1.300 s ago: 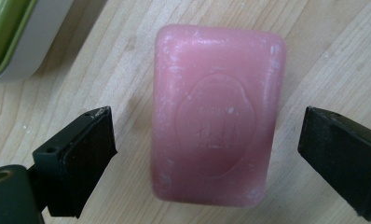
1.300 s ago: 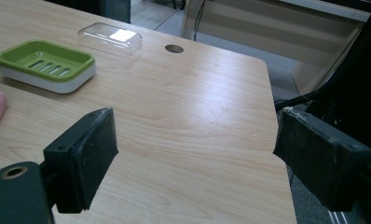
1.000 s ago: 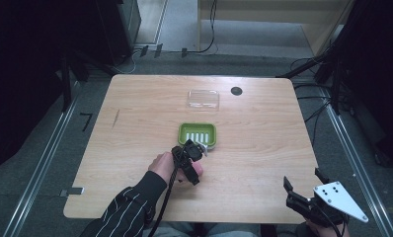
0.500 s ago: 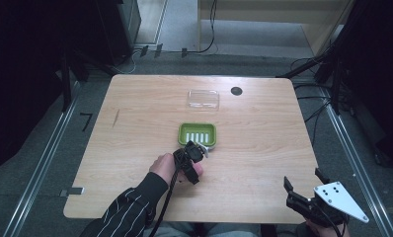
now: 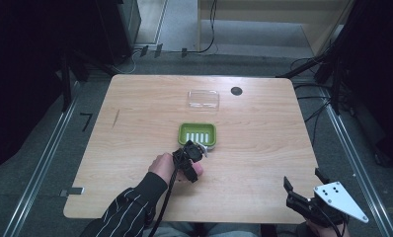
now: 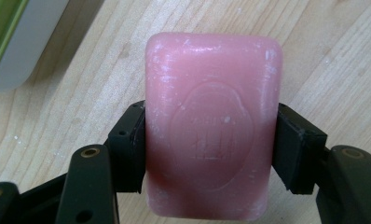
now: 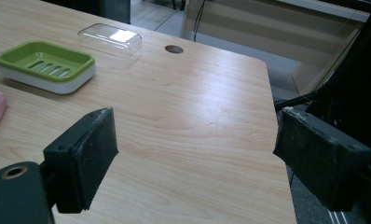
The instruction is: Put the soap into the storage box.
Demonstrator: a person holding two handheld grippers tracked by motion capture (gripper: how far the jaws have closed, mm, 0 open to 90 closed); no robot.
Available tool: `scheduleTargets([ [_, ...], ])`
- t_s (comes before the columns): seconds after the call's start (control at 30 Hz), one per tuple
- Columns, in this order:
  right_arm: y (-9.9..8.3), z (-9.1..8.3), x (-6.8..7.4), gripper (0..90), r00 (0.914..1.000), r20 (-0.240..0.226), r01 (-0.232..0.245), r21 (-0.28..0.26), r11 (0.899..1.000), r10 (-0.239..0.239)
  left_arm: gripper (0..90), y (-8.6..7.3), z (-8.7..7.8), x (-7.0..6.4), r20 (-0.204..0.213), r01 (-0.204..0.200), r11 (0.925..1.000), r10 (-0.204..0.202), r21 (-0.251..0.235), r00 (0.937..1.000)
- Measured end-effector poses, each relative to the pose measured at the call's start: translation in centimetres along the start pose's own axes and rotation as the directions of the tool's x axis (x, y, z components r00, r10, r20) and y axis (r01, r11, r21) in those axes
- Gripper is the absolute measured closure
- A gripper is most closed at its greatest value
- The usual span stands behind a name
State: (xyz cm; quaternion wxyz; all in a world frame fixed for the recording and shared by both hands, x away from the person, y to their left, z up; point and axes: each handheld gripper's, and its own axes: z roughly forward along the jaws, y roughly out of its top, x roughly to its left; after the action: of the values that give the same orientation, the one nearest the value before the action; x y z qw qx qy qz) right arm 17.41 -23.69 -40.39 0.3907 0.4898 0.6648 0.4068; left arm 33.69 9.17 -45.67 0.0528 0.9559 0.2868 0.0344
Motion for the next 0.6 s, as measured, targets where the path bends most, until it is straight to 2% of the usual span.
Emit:
scheduleTargets([
  [0.37, 0.0, 0.0, 0.0, 13.5, 1.0, 0.0, 0.002, 0.0, 1.0, -0.002, 38.2, -0.22, -0.06, 0.32, 0.005, -0.014, 0.9999, 0.014, 0.006, 0.9999],
  [0.6, 0.0, 0.0, 0.0, 13.5, 1.0, 0.0, 0.003, 0.0, 1.0, -0.003, 38.2, -0.34, -0.19, 0.55, -0.004, -0.041, 0.9989, 0.041, 0.021, 0.9991],
])
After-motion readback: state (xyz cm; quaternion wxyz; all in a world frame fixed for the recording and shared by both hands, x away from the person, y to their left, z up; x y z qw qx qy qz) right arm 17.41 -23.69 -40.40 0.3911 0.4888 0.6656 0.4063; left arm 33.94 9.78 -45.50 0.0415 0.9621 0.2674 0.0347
